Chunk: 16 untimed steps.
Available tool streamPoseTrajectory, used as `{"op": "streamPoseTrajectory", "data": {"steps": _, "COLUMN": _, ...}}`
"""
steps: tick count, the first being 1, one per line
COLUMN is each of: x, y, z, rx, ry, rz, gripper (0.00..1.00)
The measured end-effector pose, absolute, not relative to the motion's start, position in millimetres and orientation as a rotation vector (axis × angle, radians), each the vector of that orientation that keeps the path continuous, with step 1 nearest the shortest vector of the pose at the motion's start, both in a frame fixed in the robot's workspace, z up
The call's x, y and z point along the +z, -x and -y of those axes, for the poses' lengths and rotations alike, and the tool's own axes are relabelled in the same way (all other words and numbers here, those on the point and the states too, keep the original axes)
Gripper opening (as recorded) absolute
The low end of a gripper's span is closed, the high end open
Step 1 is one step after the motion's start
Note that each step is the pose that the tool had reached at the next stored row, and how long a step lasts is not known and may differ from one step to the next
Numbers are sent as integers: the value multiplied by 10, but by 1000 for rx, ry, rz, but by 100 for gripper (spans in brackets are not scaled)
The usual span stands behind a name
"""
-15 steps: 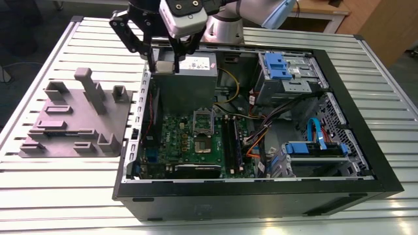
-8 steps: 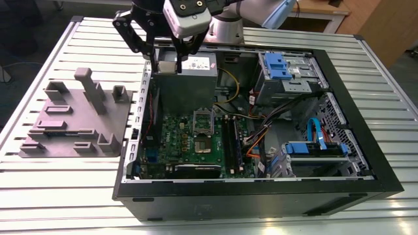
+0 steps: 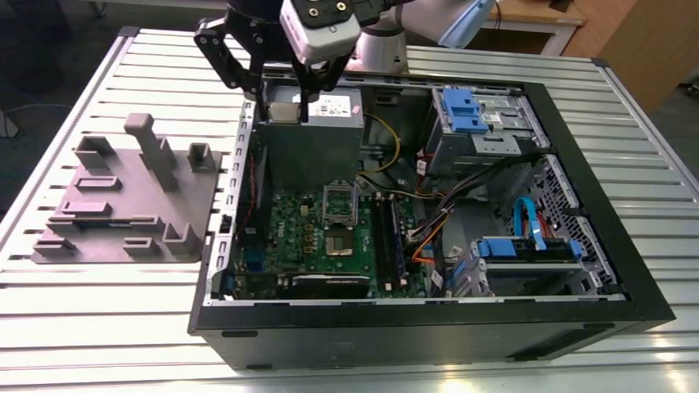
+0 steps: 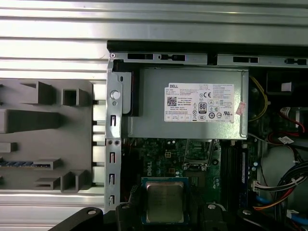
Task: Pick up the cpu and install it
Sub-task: 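Pick up the cpu and move it towards the insertion slot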
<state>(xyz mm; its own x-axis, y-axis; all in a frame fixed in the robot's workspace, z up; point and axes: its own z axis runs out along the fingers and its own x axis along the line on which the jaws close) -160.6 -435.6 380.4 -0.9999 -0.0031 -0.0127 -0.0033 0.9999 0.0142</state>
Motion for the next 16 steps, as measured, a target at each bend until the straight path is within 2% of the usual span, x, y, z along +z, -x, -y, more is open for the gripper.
{"op": "streamPoseTrajectory", "data": {"steps": 16, "x": 3803, "y": 1529, "z": 4356, "rx": 22, "ry": 5, "rz": -3129, "gripper": 47}}
